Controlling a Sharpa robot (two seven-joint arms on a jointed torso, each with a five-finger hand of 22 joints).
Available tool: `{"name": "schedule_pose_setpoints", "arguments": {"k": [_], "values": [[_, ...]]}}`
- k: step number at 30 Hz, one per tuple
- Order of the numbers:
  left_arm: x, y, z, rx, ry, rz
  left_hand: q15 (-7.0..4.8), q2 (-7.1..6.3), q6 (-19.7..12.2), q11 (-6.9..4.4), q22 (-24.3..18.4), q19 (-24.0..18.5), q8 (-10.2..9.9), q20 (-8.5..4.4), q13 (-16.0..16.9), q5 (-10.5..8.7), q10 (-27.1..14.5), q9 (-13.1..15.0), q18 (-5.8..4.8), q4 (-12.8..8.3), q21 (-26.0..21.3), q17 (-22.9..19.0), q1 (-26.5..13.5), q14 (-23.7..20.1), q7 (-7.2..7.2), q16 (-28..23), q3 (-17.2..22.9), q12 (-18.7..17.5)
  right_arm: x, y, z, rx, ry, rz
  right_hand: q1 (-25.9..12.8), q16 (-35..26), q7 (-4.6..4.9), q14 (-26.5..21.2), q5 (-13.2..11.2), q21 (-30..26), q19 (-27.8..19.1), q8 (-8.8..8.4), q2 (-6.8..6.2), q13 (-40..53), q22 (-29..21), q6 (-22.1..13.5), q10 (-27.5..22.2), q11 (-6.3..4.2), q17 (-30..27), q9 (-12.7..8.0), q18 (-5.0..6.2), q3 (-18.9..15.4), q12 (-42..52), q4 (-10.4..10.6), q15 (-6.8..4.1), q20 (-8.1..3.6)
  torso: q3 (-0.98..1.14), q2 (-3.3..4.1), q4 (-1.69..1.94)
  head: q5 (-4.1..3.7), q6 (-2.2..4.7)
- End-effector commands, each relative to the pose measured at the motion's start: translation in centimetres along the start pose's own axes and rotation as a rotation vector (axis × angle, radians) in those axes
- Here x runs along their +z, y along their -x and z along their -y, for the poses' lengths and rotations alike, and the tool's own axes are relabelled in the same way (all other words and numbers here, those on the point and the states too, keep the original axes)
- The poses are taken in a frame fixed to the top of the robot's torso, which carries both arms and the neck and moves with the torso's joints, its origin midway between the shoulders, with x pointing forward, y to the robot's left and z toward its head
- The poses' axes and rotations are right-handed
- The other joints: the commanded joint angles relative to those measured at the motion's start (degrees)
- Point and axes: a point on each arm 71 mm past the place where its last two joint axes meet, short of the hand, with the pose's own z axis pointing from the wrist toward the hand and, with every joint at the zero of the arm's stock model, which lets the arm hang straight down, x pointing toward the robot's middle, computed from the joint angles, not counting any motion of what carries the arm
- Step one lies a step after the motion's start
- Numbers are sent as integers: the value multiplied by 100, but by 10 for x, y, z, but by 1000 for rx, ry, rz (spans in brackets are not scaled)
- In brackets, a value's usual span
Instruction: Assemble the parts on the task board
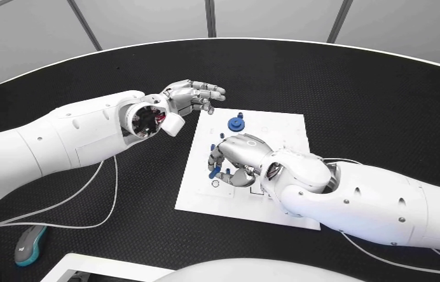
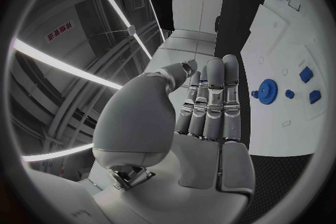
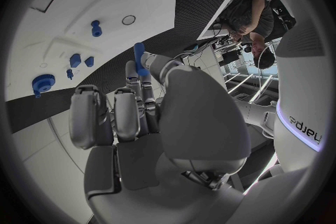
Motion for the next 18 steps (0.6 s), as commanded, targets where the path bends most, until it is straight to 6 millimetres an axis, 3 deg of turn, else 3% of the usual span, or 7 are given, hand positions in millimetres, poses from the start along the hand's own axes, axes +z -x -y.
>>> {"name": "schedule_pose_setpoints", "arguments": {"k": [1,18], "values": [[0,0,0,0,0,-1,15,64,-11,-4,-8,-31,-18,-10,-1,-5,-25,-7,87,1,-31,-11,23,-42,28,-22,-33,27,3,-7,1,1,-1,-19,-34,37,41,208,21,-7,356,1,14,11,1210,0,43,6,8,-2,-67,12,-10,-19,-5,-36,8,-4,-5,43,-33],[1,-2,0,0,1,-5,15,64,-11,-4,-8,-31,-18,-10,-1,-5,-25,-7,87,1,-31,-11,23,-42,28,-22,-33,27,7,-22,12,-11,-40,-86,-32,45,51,210,33,-22,352,0,15,20,1208,-15,35,14,21,10,-65,28,-24,-48,1,-32,8,-2,-7,88,-115]]}}
